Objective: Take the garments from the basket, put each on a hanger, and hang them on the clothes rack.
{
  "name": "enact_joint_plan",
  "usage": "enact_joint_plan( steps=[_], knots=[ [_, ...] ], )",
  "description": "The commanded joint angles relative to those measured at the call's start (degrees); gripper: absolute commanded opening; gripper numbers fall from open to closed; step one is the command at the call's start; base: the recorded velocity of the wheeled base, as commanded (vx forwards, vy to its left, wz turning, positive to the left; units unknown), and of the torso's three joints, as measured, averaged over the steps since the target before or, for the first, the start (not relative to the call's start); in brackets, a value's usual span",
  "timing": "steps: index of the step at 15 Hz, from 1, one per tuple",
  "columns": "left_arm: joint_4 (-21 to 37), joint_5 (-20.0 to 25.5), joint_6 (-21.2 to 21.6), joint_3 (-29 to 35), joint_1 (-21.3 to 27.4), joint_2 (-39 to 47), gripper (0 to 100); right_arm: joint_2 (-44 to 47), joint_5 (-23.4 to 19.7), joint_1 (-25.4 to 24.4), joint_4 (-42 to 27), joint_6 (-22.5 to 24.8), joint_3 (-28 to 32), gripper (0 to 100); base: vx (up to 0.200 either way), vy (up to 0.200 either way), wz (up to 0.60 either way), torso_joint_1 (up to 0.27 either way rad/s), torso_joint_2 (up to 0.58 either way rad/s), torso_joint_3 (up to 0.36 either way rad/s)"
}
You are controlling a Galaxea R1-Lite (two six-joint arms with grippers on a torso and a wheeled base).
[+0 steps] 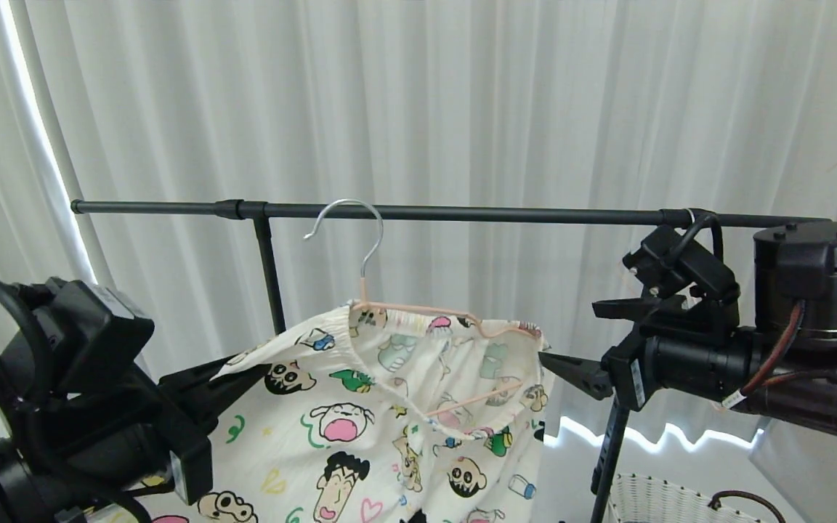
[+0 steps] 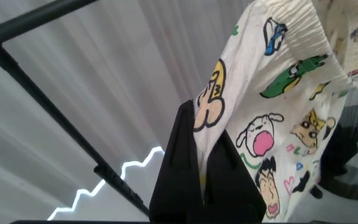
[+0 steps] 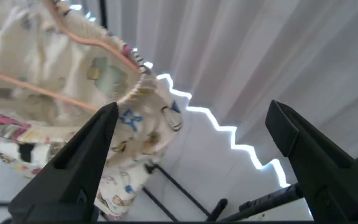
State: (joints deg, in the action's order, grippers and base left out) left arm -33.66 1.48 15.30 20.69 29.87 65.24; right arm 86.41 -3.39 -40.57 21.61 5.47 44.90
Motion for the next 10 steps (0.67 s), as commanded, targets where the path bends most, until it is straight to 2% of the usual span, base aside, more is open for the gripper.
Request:
enact_joint_plan(
  steps=[1,3,4,7,10],
  knots=[
    [-4.0,1.2,0.6,-5.1,0.6,0.0,0,-1.0,-2.4,-1.7,-5.2,3.5,4.8,100,0.0,0.0,0.0,0.0,0.0,0.0],
    [-4.0,2.4,1.5,-5.5,0.6,-0.2,0,-0.9,-4.2,-3.8,-8.9,5.8,6.6,100,0.0,0.0,0.0,0.0,0.0,0.0],
    [-4.1,3.9,3.1,-6.2,0.7,-0.4,0,-0.6,-5.6,-6.0,-12.0,7.0,7.8,100,0.0,0.0,0.0,0.0,0.0,0.0],
    [-4.1,9.0,9.6,-6.9,1.3,-1.3,0,0.4,-6.2,-12.4,-16.1,9.1,7.6,100,0.0,0.0,0.0,0.0,0.0,0.0],
    [-4.1,9.9,10.5,-6.5,1.3,-1.3,0,2.7,-8.4,-16.1,-16.3,9.0,7.7,100,0.0,0.0,0.0,0.0,0.0,0.0]
  ],
)
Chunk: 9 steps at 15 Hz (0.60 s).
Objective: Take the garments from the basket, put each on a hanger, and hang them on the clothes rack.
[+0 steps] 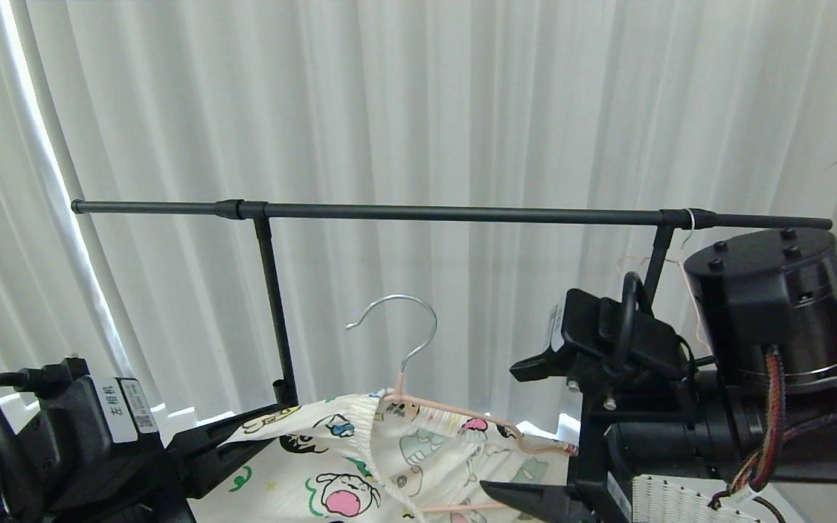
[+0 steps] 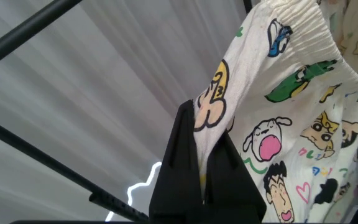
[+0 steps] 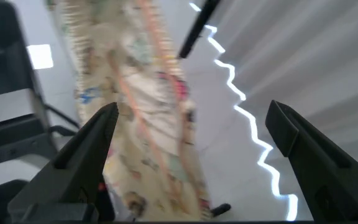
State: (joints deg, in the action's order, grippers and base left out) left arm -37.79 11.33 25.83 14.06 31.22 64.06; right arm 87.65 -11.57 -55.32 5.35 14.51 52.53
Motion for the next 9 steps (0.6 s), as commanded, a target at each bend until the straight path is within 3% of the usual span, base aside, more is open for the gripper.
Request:
enact_joint_plan(
  steps=[1,9],
  knots=[
    [0.0,0.0,0.0,0.1,0.0,-0.2,0,2.1,-0.6,-1.7,0.1,0.0,0.2,100,0.0,0.0,0.0,0.0,0.0,0.0],
    [0.0,-0.1,0.2,0.6,2.8,-2.6,0,7.1,-0.6,1.5,3.5,-0.2,0.6,100,0.0,0.0,0.0,0.0,0.0,0.0]
  ],
)
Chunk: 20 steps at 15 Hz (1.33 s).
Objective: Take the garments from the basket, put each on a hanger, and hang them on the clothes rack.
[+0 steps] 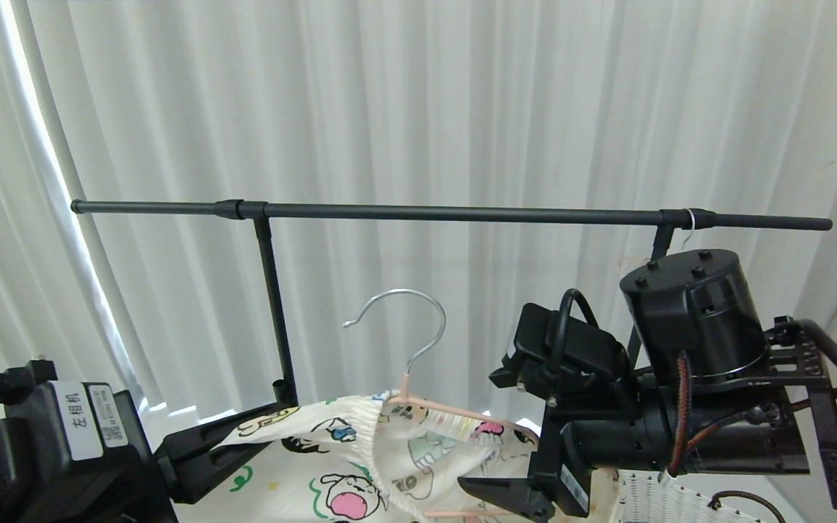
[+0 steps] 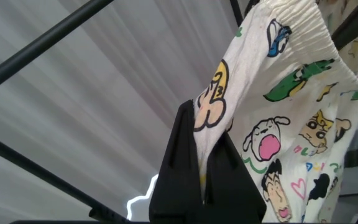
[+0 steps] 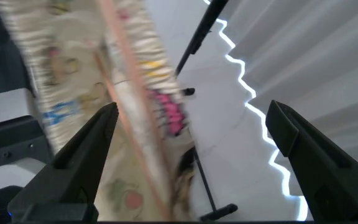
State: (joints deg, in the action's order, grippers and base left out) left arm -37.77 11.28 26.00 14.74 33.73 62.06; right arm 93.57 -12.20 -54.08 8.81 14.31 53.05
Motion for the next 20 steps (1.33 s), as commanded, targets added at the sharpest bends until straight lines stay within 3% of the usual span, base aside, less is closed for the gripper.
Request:
enact_joint_plan(
  steps=[1,3,4,15,16,20],
  knots=[
    [0.0,0.0,0.0,-0.1,0.3,-0.5,0,1.2,0.0,0.3,0.1,0.0,-0.1,100,0.0,0.0,0.0,0.0,0.0,0.0],
    [0.0,0.0,0.0,0.0,0.3,-0.5,0,1.3,0.0,0.2,0.1,0.0,-0.1,100,0.0,0.0,0.0,0.0,0.0,0.0],
    [0.0,0.0,0.0,-0.1,0.3,-0.5,0,1.2,0.0,0.2,0.1,0.0,-0.1,0,0.0,0.0,0.0,0.0,0.0,0.0],
    [0.0,-0.4,0.1,-0.1,0.3,-0.6,0,0.9,0.5,0.6,1.7,0.4,-0.1,0,0.0,0.0,0.0,0.0,0.0,0.0],
    [0.0,-0.4,0.0,-0.3,0.3,-0.5,100,0.8,0.5,0.6,2.0,0.5,-0.1,0,0.0,0.0,0.0,0.0,0.0,0.0],
    [0.0,-0.3,-0.3,-0.4,0.2,-0.8,100,0.1,0.6,2.4,2.0,1.5,-0.1,0,0.0,0.0,0.0,0.0,0.0,0.0]
  ],
)
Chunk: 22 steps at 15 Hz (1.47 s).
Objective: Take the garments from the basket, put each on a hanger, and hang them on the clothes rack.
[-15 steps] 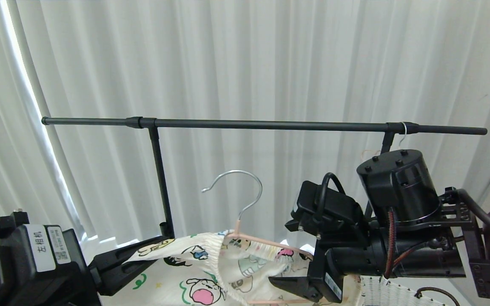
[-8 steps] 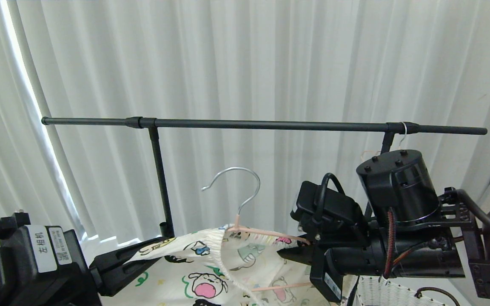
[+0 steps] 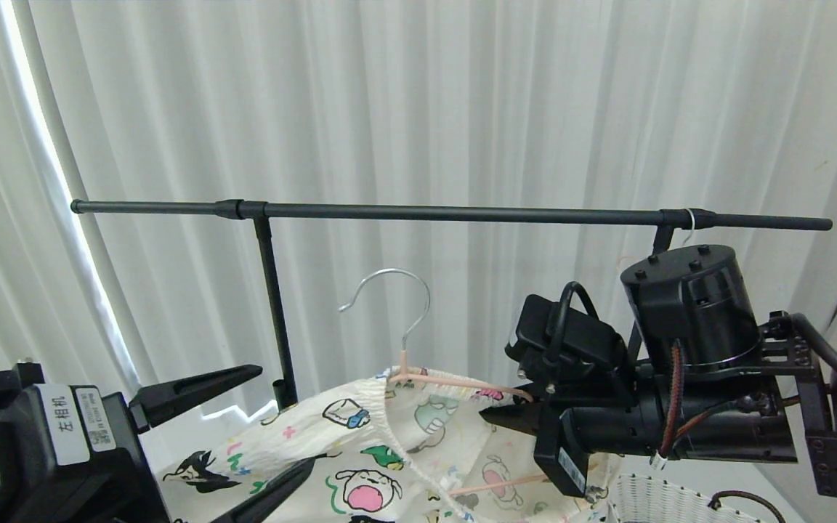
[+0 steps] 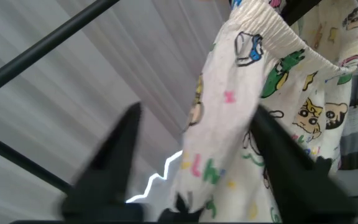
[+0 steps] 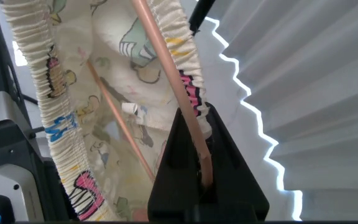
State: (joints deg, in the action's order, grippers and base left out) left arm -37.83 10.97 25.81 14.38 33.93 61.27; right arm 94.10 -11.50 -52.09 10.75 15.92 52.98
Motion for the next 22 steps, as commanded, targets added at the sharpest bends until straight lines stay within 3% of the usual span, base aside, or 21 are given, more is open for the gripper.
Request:
enact_joint_plan(
  steps=[1,5,9,11,14,19,20,22],
  knots=[
    [0.0,0.0,-0.1,-0.1,0.0,-0.3,100,-0.4,-0.1,1.0,0.1,0.5,-0.1,0,0.0,0.0,0.0,0.0,0.0,0.0],
    [0.0,-0.1,-0.5,-1.6,-1.1,-1.3,100,-1.3,-0.1,5.0,0.1,2.3,-0.3,0,0.0,0.0,0.0,0.0,0.0,0.0],
    [0.0,-0.1,-4.9,-3.3,-12.8,-1.5,100,-3.0,-0.4,8.8,0.1,2.2,-0.6,0,0.0,0.0,0.0,0.0,0.0,0.0],
    [0.1,0.2,-5.1,-5.5,-18.5,-1.2,100,-5.1,-0.3,9.3,0.0,2.2,-0.5,0,0.0,0.0,0.0,0.0,0.0,0.0],
    [0.2,0.3,-4.5,-9.1,-18.9,1.0,100,-7.1,-0.2,9.3,-0.4,2.3,-0.6,0,0.0,0.0,0.0,0.0,0.0,0.0],
    [0.1,0.1,-4.9,-8.8,-19.8,8.6,100,-8.7,-0.5,9.0,-0.6,4.7,-0.6,0,0.0,0.0,0.0,0.0,0.0,0.0],
    [0.1,0.1,-5.0,-8.8,-19.8,9.4,0,-8.8,-0.5,9.0,-0.6,4.7,-0.6,0,0.0,0.0,0.0,0.0,0.0,0.0],
    [0.1,0.1,-5.1,-8.8,-20.0,9.7,0,-8.9,-0.5,9.0,-0.5,4.7,-0.9,0,0.0,0.0,0.0,0.0,0.0,0.0]
  ],
)
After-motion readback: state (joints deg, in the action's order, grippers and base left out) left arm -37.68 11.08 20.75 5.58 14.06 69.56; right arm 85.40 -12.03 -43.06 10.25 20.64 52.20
